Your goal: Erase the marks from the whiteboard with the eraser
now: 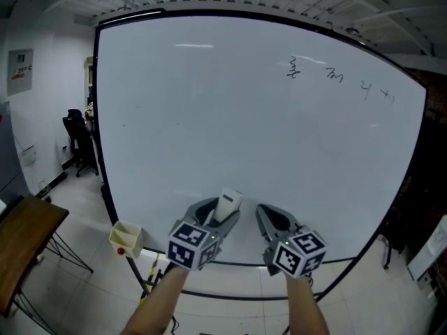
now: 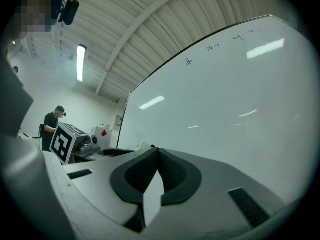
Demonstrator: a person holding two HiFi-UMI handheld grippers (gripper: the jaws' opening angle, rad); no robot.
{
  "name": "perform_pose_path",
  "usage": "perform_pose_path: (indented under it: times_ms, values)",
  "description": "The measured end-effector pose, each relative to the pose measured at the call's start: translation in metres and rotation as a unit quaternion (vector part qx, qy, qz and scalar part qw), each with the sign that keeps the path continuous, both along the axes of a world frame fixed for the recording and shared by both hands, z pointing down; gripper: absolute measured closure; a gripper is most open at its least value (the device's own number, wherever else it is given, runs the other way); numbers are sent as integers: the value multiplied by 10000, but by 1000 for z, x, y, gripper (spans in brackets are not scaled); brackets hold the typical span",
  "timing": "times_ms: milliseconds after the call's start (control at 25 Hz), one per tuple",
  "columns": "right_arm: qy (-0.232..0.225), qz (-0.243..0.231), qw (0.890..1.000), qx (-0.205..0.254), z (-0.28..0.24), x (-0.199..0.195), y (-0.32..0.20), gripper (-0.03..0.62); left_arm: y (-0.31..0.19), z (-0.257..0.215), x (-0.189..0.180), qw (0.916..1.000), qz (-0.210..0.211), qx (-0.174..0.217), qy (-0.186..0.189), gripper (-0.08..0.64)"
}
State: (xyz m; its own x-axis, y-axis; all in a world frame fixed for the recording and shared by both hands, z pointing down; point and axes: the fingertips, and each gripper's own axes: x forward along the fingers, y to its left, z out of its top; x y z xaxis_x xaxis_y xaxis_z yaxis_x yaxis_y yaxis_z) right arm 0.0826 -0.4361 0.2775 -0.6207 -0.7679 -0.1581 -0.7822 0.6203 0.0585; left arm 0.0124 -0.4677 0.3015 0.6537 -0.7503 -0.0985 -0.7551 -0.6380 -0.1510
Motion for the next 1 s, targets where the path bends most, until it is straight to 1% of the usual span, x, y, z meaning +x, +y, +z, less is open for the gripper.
perform_pose_path:
  times_ms: [600, 1000]
  values:
    - [-25, 8, 10000, 5, 0, 8, -3, 598, 0, 2, 11, 10000, 82, -12, 48, 298]
    - [-13, 31, 10000, 19, -2, 12, -4, 598, -2, 0, 14, 9999, 105, 47, 55, 298]
